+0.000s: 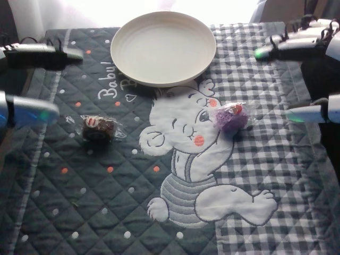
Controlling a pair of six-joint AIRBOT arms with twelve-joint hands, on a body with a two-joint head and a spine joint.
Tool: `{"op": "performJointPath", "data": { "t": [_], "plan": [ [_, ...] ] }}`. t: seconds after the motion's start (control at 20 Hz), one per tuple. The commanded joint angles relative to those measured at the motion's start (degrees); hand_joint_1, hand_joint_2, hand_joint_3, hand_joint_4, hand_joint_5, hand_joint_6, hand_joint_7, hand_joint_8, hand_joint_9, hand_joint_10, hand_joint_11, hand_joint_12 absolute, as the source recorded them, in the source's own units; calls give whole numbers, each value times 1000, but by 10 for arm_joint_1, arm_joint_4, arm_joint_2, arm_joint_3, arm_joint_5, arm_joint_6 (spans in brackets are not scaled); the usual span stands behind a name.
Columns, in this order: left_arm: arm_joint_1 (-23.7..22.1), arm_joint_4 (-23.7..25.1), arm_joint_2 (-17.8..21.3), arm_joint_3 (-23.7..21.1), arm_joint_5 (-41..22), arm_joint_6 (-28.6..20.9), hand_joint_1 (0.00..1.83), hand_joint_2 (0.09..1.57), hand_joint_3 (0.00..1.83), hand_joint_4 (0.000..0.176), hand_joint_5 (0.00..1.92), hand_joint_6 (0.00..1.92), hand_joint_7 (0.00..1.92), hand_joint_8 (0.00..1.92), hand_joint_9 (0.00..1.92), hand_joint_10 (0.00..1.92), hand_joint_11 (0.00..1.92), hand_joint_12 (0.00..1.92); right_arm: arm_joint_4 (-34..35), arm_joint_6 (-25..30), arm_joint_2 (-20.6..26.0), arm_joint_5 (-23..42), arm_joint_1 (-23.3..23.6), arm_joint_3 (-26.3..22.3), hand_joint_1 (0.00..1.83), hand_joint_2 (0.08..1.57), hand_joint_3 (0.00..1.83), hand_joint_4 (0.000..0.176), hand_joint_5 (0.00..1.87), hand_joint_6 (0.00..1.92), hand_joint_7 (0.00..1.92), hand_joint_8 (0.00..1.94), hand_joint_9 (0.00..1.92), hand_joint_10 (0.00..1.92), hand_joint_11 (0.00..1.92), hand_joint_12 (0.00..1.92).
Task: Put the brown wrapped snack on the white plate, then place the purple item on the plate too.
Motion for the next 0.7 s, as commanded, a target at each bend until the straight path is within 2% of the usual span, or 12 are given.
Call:
{"op": "performJointPath", "data": {
  "t": [0.0, 0.05, 0.1, 0.2, 0.25, 0.3, 0.35, 0.4, 0.45, 0.55, 0.65],
  "plan": [
    [-11, -15, -3, 2, -59, -4, 573, 1027, 8, 78, 388, 5, 376, 3, 388, 29, 26, 817, 24, 2, 0, 61, 7, 3, 887, 1043, 10, 59, 499, 9, 395, 6, 406, 23, 229, 708],
    [-15, -9, -4, 3, -54, -4, 585, 1026, 5, 79, 389, 4, 373, 1, 386, 23, 14, 814, 24, 2, 0, 61, 7, 3, 864, 1053, 11, 66, 487, 2, 381, 1, 387, 11, 211, 703],
    [-18, -2, -4, 3, -51, -4, 618, 1023, 2, 72, 396, 5, 372, 1, 384, 19, 2, 814, 24, 2, 0, 61, 7, 3, 876, 1047, 2, 74, 497, 0, 386, 0, 394, 3, 194, 752],
    [-31, 19, -6, 3, -37, -4, 644, 1013, 0, 81, 396, 2, 366, 2, 390, 12, 0, 792, 24, 2, 0, 61, 7, 3, 873, 1049, 1, 78, 500, 0, 387, 0, 400, 2, 184, 761],
    [-42, 38, -7, 3, -26, -4, 635, 1002, 0, 97, 388, 1, 367, 1, 404, 9, 0, 827, 24, 2, 0, 61, 7, 3, 870, 1061, 0, 72, 485, 0, 375, 0, 386, 0, 167, 790],
    [-60, 68, -11, 1, -4, -2, 641, 986, 0, 106, 400, 6, 390, 9, 426, 14, 15, 845, 24, 2, 0, 61, 7, 4, 853, 1073, 0, 76, 463, 0, 360, 0, 364, 0, 118, 820],
    [-81, 101, -16, 0, 19, 3, 643, 967, 0, 106, 418, 3, 424, 5, 468, 13, 27, 865, 24, 2, 0, 61, 7, 5, 863, 1070, 0, 78, 460, 1, 355, 0, 354, 0, 98, 824],
    [-101, 133, -21, -2, 46, 10, 635, 930, 0, 94, 475, 4, 500, 6, 575, 23, 57, 895, 24, 2, 0, 61, 7, 5, 873, 1058, 0, 95, 462, 0, 363, 0, 361, 0, 97, 784],
    [-118, 162, -26, -2, 70, 14, 633, 906, 0, 95, 495, 7, 525, 9, 613, 28, 54, 895, 25, 2, 0, 61, 7, 5, 871, 1040, 0, 109, 472, 0, 391, 0, 398, 2, 175, 736],
    [-145, 204, -36, 2, 106, 15, 578, 925, 2, 97, 480, 0, 512, 1, 605, 16, 33, 876, 25, 2, 0, 62, 7, 5, 859, 1030, 0, 109, 471, 0, 395, 0, 421, 7, 230, 737],
    [-161, 229, -45, 7, 134, 15, 596, 923, 0, 79, 523, 11, 582, 10, 671, 18, 104, 854, 25, 2, 0, 64, 7, 5, 843, 1028, 0, 128, 445, 0, 376, 0, 428, 2, 223, 788]
  ]
}}
